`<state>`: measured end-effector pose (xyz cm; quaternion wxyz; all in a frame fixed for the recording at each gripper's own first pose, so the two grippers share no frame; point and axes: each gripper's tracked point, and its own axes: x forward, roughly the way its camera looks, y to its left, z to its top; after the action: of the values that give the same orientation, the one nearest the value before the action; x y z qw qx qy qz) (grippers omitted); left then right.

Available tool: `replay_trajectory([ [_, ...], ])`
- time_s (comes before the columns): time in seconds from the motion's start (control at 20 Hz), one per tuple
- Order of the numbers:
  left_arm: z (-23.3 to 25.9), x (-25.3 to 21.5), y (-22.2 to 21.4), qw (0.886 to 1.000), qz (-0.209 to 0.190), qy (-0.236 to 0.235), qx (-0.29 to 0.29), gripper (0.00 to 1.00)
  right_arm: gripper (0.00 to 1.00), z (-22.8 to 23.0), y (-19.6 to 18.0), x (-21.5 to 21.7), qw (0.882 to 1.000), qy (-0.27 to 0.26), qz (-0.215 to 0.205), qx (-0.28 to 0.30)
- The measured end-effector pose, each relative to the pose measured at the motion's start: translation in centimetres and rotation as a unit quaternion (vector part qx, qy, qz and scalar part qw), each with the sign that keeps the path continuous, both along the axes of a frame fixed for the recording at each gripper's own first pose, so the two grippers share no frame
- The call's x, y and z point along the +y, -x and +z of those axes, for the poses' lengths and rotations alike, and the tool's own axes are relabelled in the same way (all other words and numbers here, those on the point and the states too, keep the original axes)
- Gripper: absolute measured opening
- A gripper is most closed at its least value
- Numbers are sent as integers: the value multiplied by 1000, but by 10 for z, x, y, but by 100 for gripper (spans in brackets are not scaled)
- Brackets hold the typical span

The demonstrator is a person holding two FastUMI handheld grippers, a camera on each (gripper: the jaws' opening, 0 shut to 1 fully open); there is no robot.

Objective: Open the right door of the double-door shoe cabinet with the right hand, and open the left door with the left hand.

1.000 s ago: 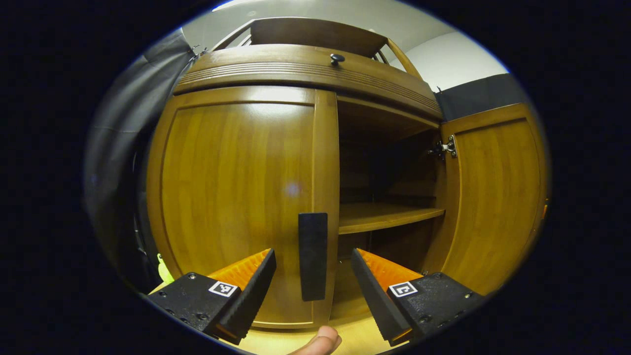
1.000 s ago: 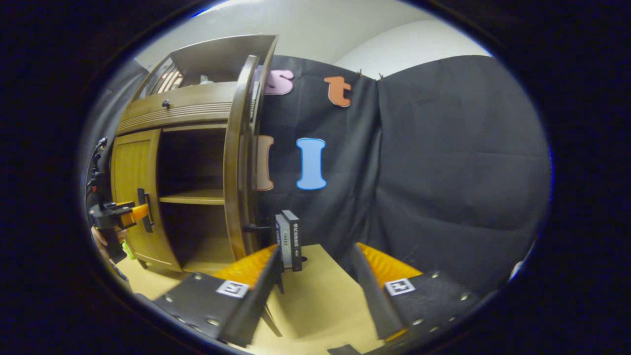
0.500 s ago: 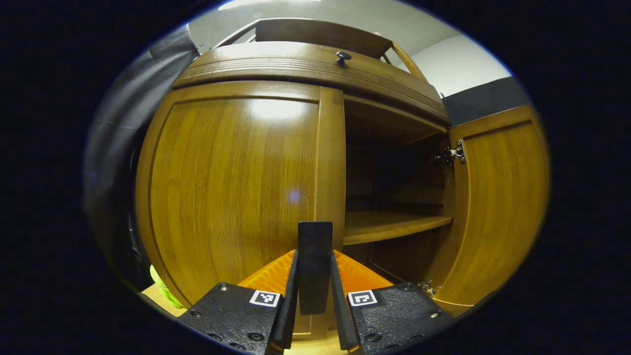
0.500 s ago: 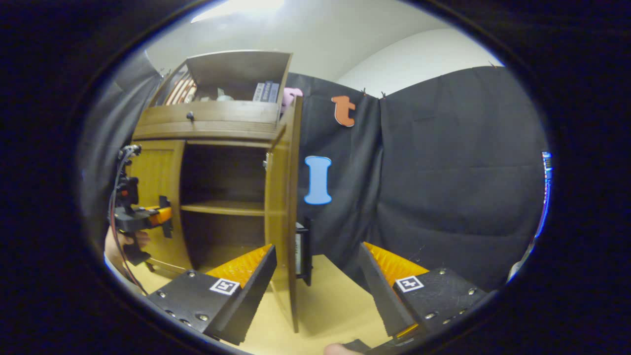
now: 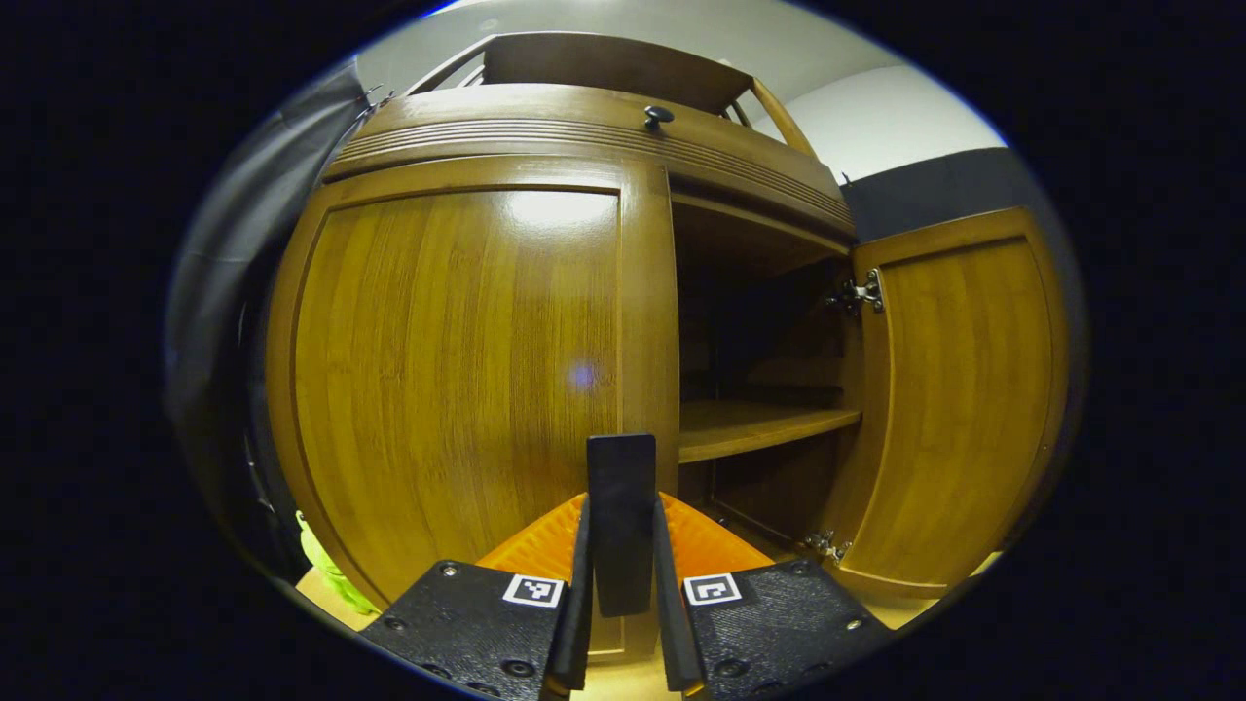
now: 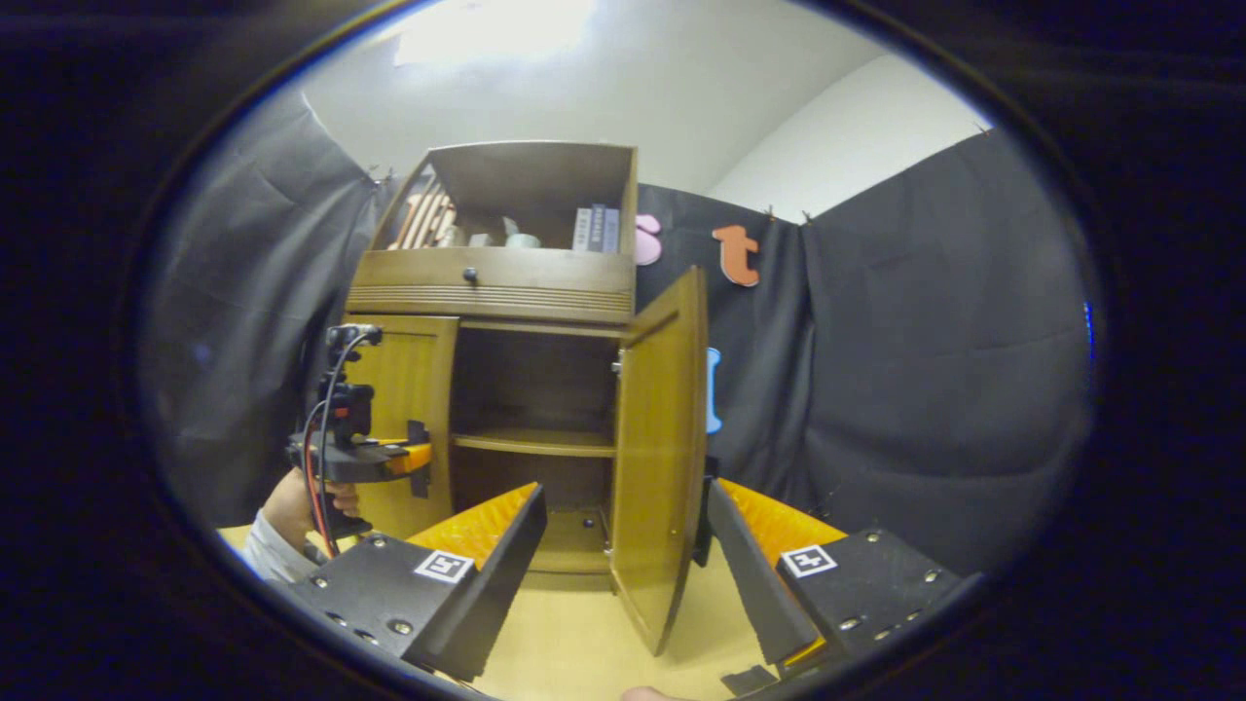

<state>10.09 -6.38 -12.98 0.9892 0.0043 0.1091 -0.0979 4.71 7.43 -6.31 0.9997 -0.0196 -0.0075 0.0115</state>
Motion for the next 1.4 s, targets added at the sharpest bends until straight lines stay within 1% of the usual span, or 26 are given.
replay_trajectory([
  [0.1,5,0,12,1000,-12,5,1,31,96,-1,1,5,1000,11,14,-4],
  [0.15,7,1,18,1000,-18,11,1,31,99,-2,-1,5,1000,14,14,-3],
  [0.2,8,3,25,1000,-28,14,3,31,98,-4,-2,5,1000,17,14,-1],
  [0.3,13,5,39,999,-41,35,3,31,96,-7,-5,8,1000,14,18,6],
  [0.35,16,7,46,998,-46,40,6,31,99,-9,-7,8,1000,8,20,9],
  [0.5,21,16,71,997,-60,34,15,31,99,-15,-9,11,1000,-17,22,11],
  [0.55,24,20,80,997,-60,41,14,31,96,-16,-9,9,1000,-14,18,11],
  [0.6,26,23,89,997,-63,40,15,31,99,-15,-11,11,1000,-9,12,12],
  [0.65,29,28,97,997,-66,35,11,31,99,-16,-10,11,1000,-5,7,12],
  [0.75,33,38,112,997,-69,29,10,31,99,-15,-10,17,1000,-11,15,10],
  [0.8,34,42,119,997,-71,25,10,31,96,-15,-9,22,1000,-17,22,8],
  [0.9,39,53,131,997,-71,23,9,31,96,-13,-8,26,999,-23,29,4],
  [1.0,42,63,142,997,-69,29,12,31,96,-13,-8,24,999,-24,25,3],
  [1.05,44,69,146,997,-69,30,11,31,99,-12,-8,24,999,-27,24,2],
  [1.1,45,74,150,997,-68,30,12,31,99,-10,-6,26,999,-32,27,0],
  [1.2,48,86,159,998,-61,21,11,31,99,-6,-4,27,999,-37,29,-7],
  [1.3,51,93,165,999,-52,10,7,30,99,-4,-4,25,999,-35,24,-12],
  [1.4,51,101,171,999,-44,3,6,26,99,-4,-4,25,999,-39,23,-15],
])
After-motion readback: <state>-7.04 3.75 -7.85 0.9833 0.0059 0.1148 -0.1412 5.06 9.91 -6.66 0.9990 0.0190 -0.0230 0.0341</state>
